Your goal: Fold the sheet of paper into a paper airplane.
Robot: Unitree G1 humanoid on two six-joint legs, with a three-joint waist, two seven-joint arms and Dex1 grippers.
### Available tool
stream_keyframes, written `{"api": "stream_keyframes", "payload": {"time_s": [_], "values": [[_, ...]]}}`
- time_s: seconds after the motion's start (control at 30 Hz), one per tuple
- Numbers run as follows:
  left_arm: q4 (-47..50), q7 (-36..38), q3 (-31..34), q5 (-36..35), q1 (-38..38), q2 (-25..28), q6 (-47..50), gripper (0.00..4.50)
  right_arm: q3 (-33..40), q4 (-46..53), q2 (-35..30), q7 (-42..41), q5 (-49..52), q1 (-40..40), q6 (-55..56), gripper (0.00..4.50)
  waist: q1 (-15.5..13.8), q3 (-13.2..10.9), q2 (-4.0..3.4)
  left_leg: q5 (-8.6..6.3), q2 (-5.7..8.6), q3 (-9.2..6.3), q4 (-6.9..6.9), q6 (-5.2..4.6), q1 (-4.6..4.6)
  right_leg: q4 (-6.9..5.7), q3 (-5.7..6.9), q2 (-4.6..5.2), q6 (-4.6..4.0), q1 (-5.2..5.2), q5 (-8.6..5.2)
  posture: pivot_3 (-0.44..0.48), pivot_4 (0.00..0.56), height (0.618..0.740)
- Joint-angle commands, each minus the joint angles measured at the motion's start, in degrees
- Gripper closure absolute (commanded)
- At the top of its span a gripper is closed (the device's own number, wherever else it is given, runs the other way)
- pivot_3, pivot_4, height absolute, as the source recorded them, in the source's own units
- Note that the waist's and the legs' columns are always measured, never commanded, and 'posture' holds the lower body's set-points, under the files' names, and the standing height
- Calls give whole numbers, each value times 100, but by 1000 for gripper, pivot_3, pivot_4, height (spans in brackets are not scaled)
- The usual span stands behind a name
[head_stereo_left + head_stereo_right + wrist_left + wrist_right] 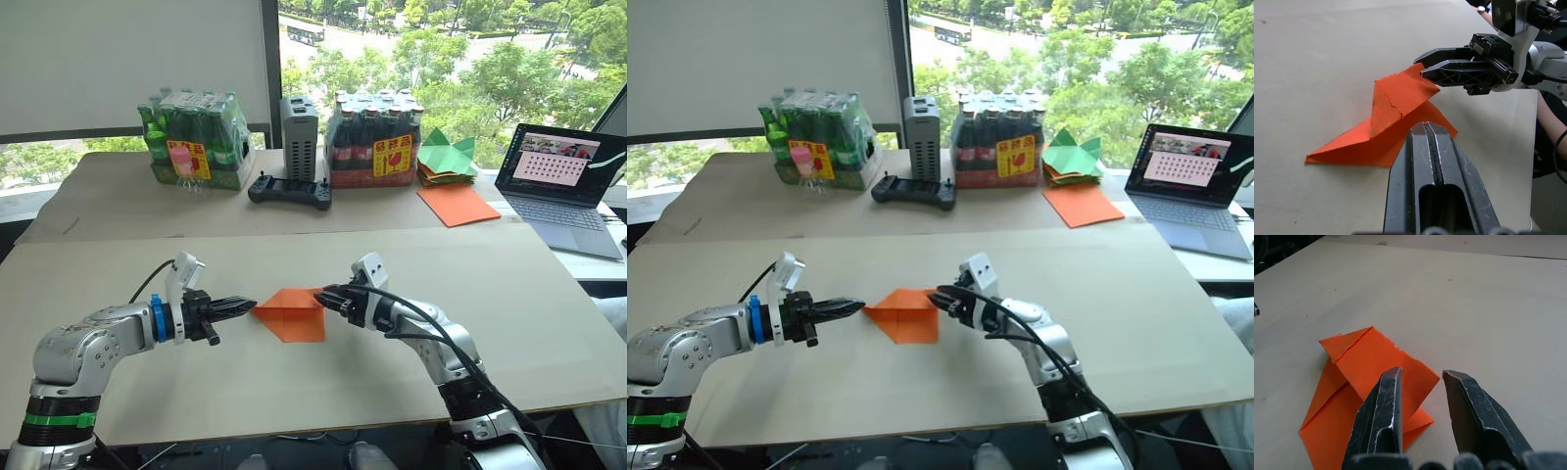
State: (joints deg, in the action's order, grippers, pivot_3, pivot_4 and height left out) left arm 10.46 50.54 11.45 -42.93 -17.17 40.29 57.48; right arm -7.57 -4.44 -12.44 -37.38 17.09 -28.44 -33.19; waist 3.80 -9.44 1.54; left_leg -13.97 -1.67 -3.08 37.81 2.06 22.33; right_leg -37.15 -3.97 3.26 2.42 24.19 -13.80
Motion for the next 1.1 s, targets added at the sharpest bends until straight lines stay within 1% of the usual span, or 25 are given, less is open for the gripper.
{"api": "stream_keyframes", "payload": {"time_s": [0.03, 0.23, 0.8, 0.83, 0.87, 0.93, 1.1], "values": [[124, -13, 66, -84, -15, 7, -107, 4500, 164, 85, 28, -4, 166, -96, -72, 2970, -2, 0, 0, 0, 0, 0, 0, 0, 0, 0, 0, 0, 0, 0, 0, 0, 150, 740], [71, -30, 28, -48, -53, -5, -142, 4500, 73, 132, 19, -106, 175, -64, -259, 2970, 6, 0, 0, 0, 0, 0, 0, 0, 0, 0, 0, -1, 0, 1, 0, 0, 150, 740], [-64, -66, -47, 22, -48, -11, -299, 4500, 98, 220, 54, -198, 341, -71, -511, 2970, 3, 0, 0, 0, 0, 0, 0, 0, 0, 0, 0, -1, 0, 1, 0, 0, 150, 740], [-78, -74, -51, 25, -52, -15, -308, 4500, 96, 235, 48, -215, 361, -67, -505, 3497, 3, 0, 0, 0, 0, 0, 0, 0, 0, 0, 0, -1, 0, 1, 0, 0, 150, 740], [-86, -78, -57, 28, -51, -14, -319, 4500, 96, 248, 45, -225, 374, -62, -502, 3746, 3, 0, 0, 0, 0, 0, 0, 0, 0, 0, 0, 0, 0, 1, 0, 0, 150, 740], [-93, -85, -64, 25, -48, -11, -330, 4500, 97, 263, 38, -235, 383, -57, -498, 4451, 3, 0, 0, 0, 0, 0, 0, 0, 0, 0, 0, -1, 0, 1, 0, 0, 150, 740], [-141, -101, -79, 38, -40, -10, -359, 4500, 116, 306, 19, -251, 386, -68, -500, 4451, 3, 0, 0, 0, 0, 0, 0, 0, 0, 0, 0, -1, 0, 1, 0, 0, 150, 740]]}}
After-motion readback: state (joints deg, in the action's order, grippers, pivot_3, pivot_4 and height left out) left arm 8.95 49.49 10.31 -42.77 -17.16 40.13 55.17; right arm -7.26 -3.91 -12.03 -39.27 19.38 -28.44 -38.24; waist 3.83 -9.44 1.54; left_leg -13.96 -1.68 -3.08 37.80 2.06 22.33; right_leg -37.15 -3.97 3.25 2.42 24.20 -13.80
